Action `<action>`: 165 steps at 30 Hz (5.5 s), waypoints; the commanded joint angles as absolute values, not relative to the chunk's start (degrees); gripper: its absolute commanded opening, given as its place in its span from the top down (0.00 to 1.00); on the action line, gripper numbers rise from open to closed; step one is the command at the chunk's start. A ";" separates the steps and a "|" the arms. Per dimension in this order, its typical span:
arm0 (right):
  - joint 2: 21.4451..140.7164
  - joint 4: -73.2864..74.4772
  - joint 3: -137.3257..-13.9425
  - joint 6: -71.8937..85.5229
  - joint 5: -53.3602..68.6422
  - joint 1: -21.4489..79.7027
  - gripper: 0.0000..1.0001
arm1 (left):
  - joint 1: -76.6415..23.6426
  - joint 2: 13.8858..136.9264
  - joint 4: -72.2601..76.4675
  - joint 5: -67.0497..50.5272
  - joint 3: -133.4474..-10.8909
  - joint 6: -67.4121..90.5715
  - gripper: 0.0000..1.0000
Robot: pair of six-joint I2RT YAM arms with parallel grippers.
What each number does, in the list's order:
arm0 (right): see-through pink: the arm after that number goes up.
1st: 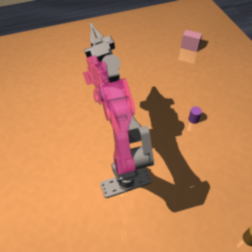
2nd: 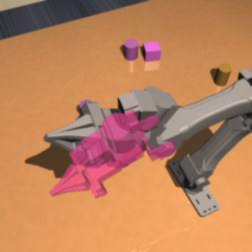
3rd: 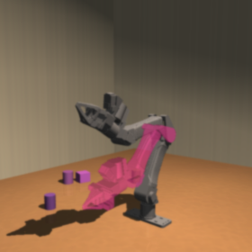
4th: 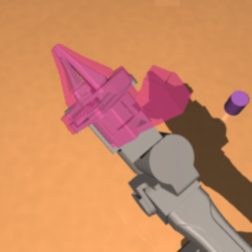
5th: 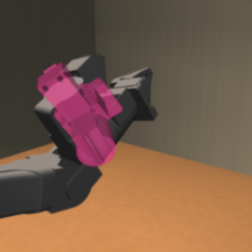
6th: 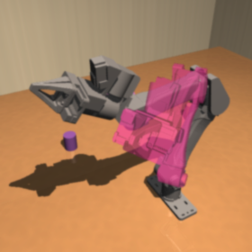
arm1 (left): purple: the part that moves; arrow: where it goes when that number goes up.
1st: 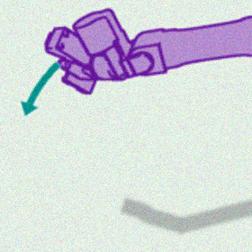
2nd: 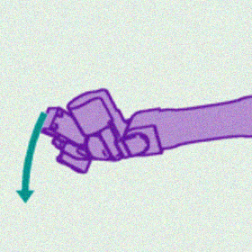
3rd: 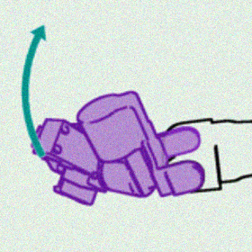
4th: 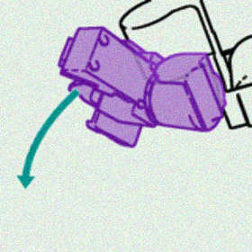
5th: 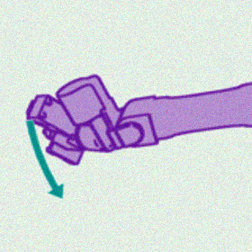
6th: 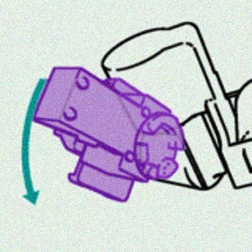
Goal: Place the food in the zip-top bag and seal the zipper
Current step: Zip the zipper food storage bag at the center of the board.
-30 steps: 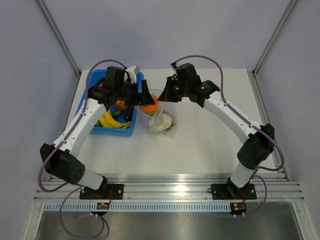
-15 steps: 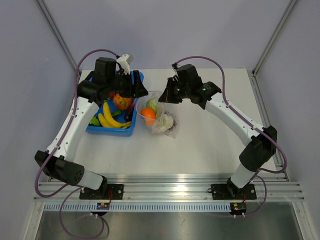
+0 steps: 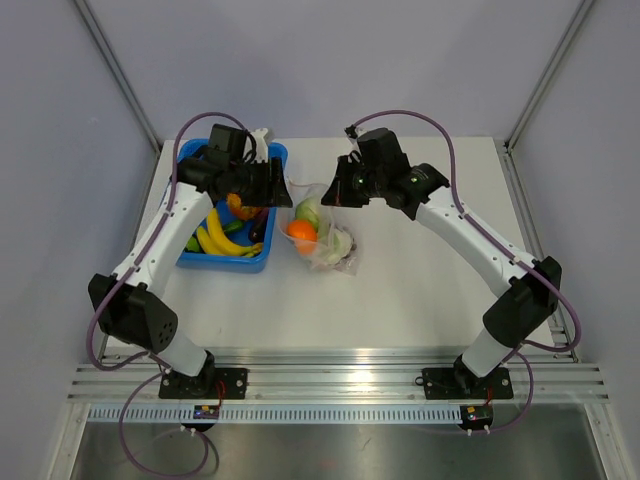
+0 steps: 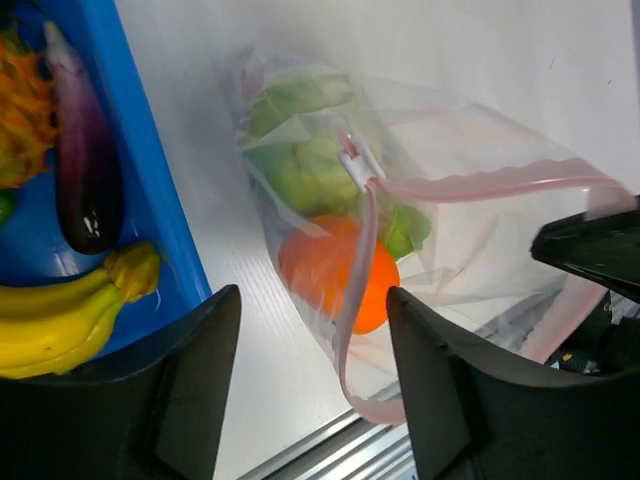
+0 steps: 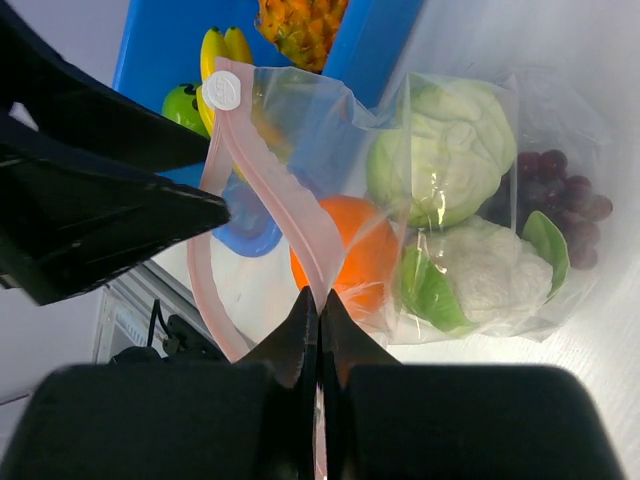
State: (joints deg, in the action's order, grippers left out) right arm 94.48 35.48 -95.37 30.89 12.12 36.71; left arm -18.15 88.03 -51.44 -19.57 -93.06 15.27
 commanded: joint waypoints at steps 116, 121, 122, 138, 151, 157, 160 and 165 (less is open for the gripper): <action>71.28 28.12 -74.44 -7.47 23.91 26.90 1.00 | -7.47 67.50 8.93 -62.14 -47.73 -8.28 0.21; 71.02 28.30 -74.80 -7.12 23.82 26.72 1.00 | -8.00 69.69 13.01 -62.49 -46.76 -5.02 0.27; 70.93 28.30 -74.62 -7.03 23.73 26.72 1.00 | -8.09 70.05 14.66 -62.14 -45.97 -3.44 0.29; 74.88 37.69 -79.27 -4.57 22.07 25.84 0.79 | -9.76 74.53 34.46 -57.13 -43.59 11.87 1.00; 90.40 59.23 -118.55 -16.34 3.16 45.69 0.53 | -9.67 74.88 27.79 -63.72 -47.72 11.87 1.00; 100.34 57.04 -124.18 -22.76 2.46 54.83 0.50 | -9.67 73.74 24.44 -65.13 -48.51 10.46 1.00; 104.66 58.27 -128.14 -21.89 1.50 55.72 0.51 | -9.67 73.83 22.77 -65.39 -49.13 10.29 1.00; 105.21 52.66 -123.94 -19.60 1.94 55.81 0.53 | -9.67 73.83 21.97 -66.00 -49.66 10.63 1.00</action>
